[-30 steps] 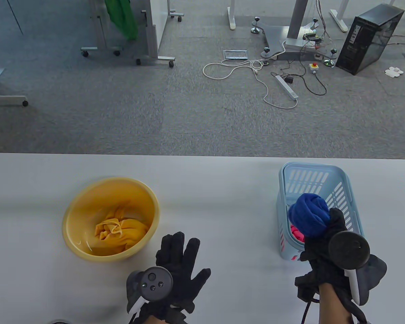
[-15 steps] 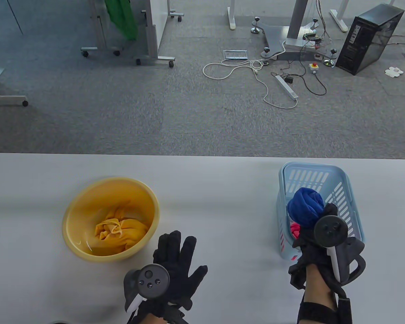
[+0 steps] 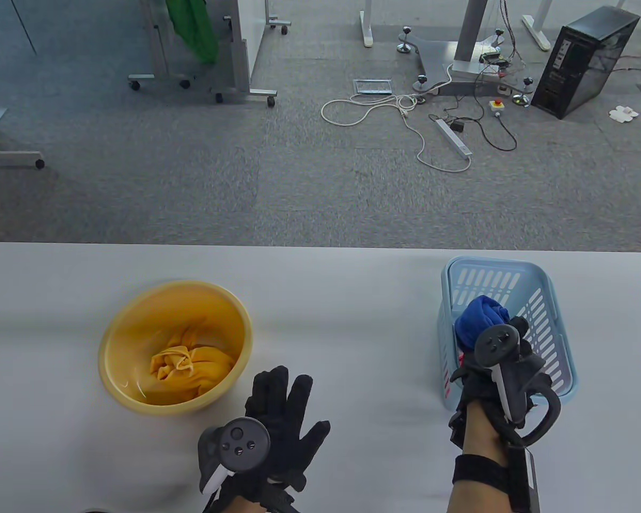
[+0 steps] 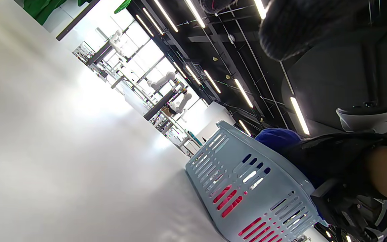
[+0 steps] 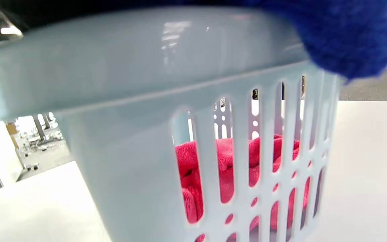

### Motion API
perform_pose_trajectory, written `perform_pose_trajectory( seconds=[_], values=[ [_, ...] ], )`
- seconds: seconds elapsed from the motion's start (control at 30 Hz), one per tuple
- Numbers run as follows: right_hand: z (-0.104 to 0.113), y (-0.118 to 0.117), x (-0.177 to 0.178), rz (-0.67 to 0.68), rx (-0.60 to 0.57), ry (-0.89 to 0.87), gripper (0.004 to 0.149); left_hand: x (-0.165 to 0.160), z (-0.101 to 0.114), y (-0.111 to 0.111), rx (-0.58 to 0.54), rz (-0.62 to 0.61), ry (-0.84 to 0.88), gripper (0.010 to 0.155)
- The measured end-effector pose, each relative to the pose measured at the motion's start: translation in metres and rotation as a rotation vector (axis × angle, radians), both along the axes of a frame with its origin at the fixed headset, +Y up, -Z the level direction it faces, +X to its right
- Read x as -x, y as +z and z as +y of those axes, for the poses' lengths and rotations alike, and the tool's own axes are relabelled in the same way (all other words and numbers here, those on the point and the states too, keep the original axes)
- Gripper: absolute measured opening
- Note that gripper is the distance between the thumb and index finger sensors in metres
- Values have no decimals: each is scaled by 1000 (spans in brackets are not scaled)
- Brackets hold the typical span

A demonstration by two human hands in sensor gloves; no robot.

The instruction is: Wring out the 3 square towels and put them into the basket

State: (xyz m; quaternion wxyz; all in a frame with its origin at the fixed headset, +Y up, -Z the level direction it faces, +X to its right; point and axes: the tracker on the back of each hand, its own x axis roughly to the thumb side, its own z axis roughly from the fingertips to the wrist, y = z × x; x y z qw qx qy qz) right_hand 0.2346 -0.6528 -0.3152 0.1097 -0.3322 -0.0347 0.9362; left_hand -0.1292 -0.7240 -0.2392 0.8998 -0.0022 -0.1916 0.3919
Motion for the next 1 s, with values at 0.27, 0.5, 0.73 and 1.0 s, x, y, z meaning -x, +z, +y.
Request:
perform_pose_trajectory(
  seconds=[0.27,0.5,0.73,1.0],
  values=[
    [2,-1,7,39,12,56,104,0,-1,-1,-7,5,-11,79],
    [11,6,8,54,-8,28,103,-1,-1,1,-6,-1,-14,79],
    [31,18,5,60,-57,5,102,0,-3,0,3,1,-4,79],
    [44,33,3,100,-108,-15,101,-3,-2,3,-5,-12,-6,79]
  ],
)
